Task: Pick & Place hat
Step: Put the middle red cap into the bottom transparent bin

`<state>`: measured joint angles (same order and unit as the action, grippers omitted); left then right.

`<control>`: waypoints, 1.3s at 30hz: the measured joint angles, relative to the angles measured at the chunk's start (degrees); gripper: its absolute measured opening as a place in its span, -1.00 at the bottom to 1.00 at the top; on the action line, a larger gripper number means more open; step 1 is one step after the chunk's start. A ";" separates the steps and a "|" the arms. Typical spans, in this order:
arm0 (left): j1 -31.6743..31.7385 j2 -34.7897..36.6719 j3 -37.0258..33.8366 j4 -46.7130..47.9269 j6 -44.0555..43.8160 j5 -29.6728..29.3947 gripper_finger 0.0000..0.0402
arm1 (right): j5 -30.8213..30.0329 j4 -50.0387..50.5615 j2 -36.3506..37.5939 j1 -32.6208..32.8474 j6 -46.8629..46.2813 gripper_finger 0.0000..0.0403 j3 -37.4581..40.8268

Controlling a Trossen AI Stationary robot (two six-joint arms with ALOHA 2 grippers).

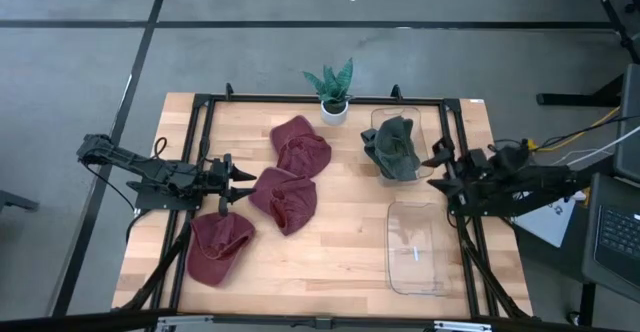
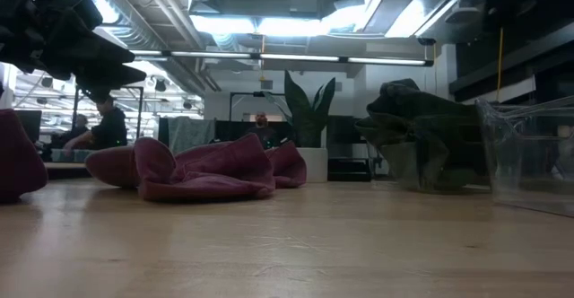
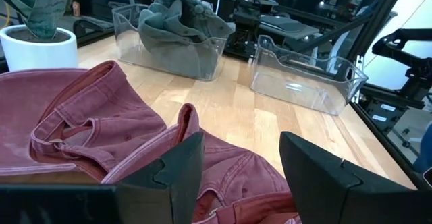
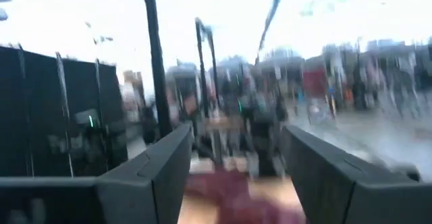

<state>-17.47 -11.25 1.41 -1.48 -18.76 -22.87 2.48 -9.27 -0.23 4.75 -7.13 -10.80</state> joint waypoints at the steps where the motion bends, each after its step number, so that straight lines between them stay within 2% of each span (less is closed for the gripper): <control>1: 0.02 -0.02 0.00 -0.01 0.00 0.02 -0.05 | 0.12 -4.93 0.00 0.00 0.06 0.14 2.05; 4: 0.02 -0.02 0.00 -0.03 0.00 0.00 -0.05 | -0.45 -13.80 0.02 0.00 -0.10 0.14 8.30; 7: 0.01 0.00 0.00 -0.03 0.00 0.02 -0.05 | -3.46 -15.48 0.02 -0.05 0.33 0.14 10.46; 14: 0.00 -0.02 0.01 -0.02 0.00 0.05 -0.05 | -15.09 -11.79 0.04 -0.07 11.24 0.14 10.48; 17: 0.00 -0.02 0.00 -0.02 0.00 0.04 -0.05 | -17.52 -7.45 0.04 -0.09 11.39 0.14 10.48; 20: 0.00 -0.02 0.01 -0.02 0.00 0.04 -0.06 | -16.54 -3.37 0.04 -0.09 9.75 0.14 10.48; 25: 0.00 -0.02 0.02 -0.02 0.00 0.04 -0.05 | -9.36 7.31 0.04 -0.09 9.36 0.14 10.48; 30: 0.01 -0.01 0.01 -0.02 0.00 0.02 -0.06 | -2.32 7.90 0.07 -0.11 12.11 0.14 10.39; 39: 0.00 -0.02 0.02 -0.02 0.00 0.02 -0.05 | -1.82 8.34 -0.11 -0.11 12.09 0.14 10.39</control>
<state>-17.47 -11.27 1.43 -1.50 -18.76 -22.85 0.67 -0.93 -0.34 4.64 4.96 -0.40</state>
